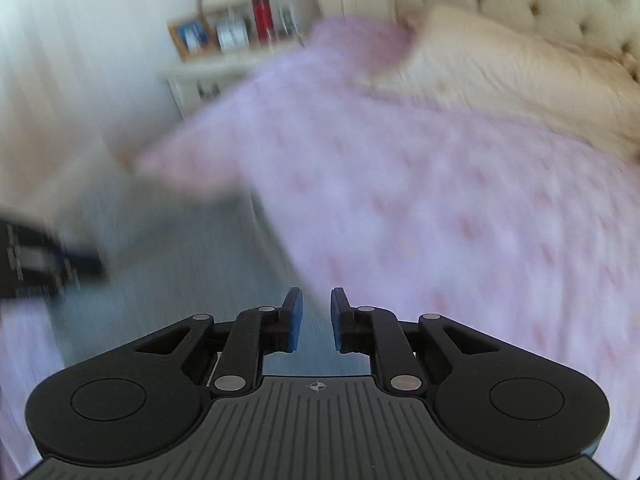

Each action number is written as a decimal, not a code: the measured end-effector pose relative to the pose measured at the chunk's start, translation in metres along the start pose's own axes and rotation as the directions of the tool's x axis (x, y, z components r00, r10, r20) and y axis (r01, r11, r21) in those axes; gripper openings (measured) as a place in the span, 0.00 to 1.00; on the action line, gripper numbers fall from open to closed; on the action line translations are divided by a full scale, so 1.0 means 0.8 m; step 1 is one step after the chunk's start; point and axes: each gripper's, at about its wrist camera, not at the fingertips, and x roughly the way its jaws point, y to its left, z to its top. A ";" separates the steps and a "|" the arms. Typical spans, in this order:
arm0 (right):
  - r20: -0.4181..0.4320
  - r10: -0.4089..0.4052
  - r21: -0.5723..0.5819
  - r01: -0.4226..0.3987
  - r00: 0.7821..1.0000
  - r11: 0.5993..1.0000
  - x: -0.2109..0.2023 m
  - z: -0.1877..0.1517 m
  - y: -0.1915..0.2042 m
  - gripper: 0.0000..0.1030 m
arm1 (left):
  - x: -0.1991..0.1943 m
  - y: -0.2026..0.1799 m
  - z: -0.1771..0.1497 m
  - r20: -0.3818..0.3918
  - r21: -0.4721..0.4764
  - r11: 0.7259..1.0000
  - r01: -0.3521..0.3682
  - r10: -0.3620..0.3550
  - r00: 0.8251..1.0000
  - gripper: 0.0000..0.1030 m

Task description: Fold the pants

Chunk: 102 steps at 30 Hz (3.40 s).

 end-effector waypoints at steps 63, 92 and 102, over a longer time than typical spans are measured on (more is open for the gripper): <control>-0.062 -0.607 0.932 0.263 0.792 0.248 -0.255 -0.390 -0.118 0.58 | 0.021 -0.265 0.053 -0.176 0.335 0.880 0.338 -0.293 0.940 0.45; -0.123 -0.729 0.773 0.525 0.673 0.355 -0.238 -0.317 -0.127 0.22 | 0.020 -0.264 0.051 -0.182 0.320 0.884 0.341 -0.296 0.938 0.46; -0.151 -0.708 0.764 0.536 0.690 0.360 -0.232 -0.338 -0.153 0.05 | 0.018 -0.253 0.060 -0.208 0.219 0.897 0.383 -0.341 0.917 0.46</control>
